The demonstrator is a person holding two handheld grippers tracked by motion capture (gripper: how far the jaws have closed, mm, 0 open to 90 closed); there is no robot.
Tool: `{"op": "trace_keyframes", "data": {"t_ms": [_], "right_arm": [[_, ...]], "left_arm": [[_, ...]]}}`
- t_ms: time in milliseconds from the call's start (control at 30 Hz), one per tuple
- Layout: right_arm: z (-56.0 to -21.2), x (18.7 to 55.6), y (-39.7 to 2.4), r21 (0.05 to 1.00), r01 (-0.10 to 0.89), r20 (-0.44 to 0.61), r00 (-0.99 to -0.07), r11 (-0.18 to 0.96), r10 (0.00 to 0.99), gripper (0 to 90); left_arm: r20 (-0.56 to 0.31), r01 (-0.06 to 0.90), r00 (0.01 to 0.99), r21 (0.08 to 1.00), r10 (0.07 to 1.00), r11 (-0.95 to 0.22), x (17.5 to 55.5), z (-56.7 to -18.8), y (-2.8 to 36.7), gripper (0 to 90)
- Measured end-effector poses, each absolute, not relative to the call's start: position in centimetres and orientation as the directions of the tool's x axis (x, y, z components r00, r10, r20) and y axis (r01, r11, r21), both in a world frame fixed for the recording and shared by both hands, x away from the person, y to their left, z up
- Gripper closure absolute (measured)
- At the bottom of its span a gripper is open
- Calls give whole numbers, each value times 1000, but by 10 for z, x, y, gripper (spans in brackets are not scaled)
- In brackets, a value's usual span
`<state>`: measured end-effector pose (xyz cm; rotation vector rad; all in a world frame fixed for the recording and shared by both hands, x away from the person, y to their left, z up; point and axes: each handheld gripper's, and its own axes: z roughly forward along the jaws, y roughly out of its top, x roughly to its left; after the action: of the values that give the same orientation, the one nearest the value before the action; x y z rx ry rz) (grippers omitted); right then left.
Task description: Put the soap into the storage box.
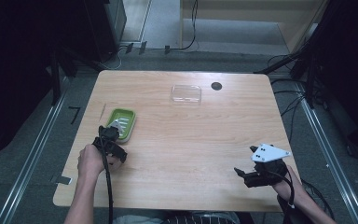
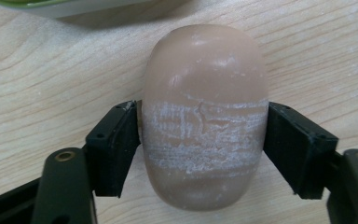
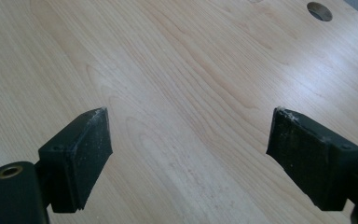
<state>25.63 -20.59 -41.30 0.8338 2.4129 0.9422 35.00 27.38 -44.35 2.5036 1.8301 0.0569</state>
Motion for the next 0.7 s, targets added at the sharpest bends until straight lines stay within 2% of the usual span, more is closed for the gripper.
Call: {"op": "trace_keyframes", "data": {"t_ms": [700], "right_arm": [[-413, 256, -207, 715, 374, -159, -735, 590, 659, 136]], "left_arm": [[37, 951, 298, 72, 954, -300, 346, -450, 270, 336]]}}
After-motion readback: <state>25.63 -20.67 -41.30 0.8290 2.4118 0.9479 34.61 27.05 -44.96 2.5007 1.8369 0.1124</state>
